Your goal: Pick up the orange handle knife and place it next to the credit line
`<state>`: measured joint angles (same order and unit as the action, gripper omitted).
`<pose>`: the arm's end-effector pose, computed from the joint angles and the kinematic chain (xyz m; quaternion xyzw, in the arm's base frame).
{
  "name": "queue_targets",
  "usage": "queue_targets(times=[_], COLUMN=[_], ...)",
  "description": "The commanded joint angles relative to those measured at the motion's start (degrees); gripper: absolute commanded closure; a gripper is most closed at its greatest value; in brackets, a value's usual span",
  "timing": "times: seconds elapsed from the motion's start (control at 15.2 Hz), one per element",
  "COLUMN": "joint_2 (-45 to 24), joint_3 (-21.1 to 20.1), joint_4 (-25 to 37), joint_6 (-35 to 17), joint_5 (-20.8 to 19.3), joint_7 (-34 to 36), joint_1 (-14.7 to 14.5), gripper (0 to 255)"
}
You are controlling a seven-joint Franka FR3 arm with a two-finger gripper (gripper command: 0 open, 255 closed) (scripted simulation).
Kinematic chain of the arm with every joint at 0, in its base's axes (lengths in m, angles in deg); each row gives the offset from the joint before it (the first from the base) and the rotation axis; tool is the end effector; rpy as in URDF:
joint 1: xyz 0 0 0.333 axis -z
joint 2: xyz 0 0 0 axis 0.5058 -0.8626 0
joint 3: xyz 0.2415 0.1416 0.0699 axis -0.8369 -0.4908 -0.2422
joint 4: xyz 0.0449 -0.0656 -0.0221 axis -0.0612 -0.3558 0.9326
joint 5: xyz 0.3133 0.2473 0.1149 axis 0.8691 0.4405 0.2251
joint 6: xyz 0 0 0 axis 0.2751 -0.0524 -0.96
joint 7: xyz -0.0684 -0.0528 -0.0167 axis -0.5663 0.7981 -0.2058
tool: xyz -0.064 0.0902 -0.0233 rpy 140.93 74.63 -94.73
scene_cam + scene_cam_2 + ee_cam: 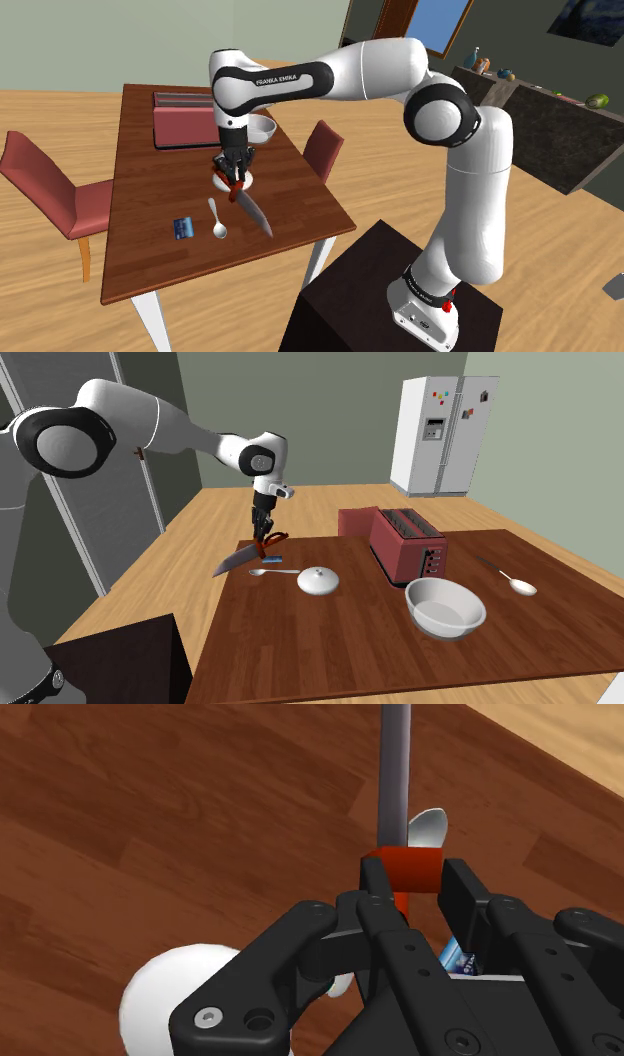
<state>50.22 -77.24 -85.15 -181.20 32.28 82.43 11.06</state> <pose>0.6130 0.2606 0.3351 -0.9904 -0.0625 0.1213 0.0224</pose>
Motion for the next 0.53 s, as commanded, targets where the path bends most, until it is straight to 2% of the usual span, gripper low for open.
queue_targets(times=[0.0,0.46], joint_2=[-0.36,-2.19], joint_3=[-0.87,-0.83], joint_4=[0.38,-2.3], joint_6=[-0.29,-4.78], joint_5=[0.17,0.18], joint_7=[2.65,2.2], joint_1=[-1.83,-1.9], gripper=[255,255])
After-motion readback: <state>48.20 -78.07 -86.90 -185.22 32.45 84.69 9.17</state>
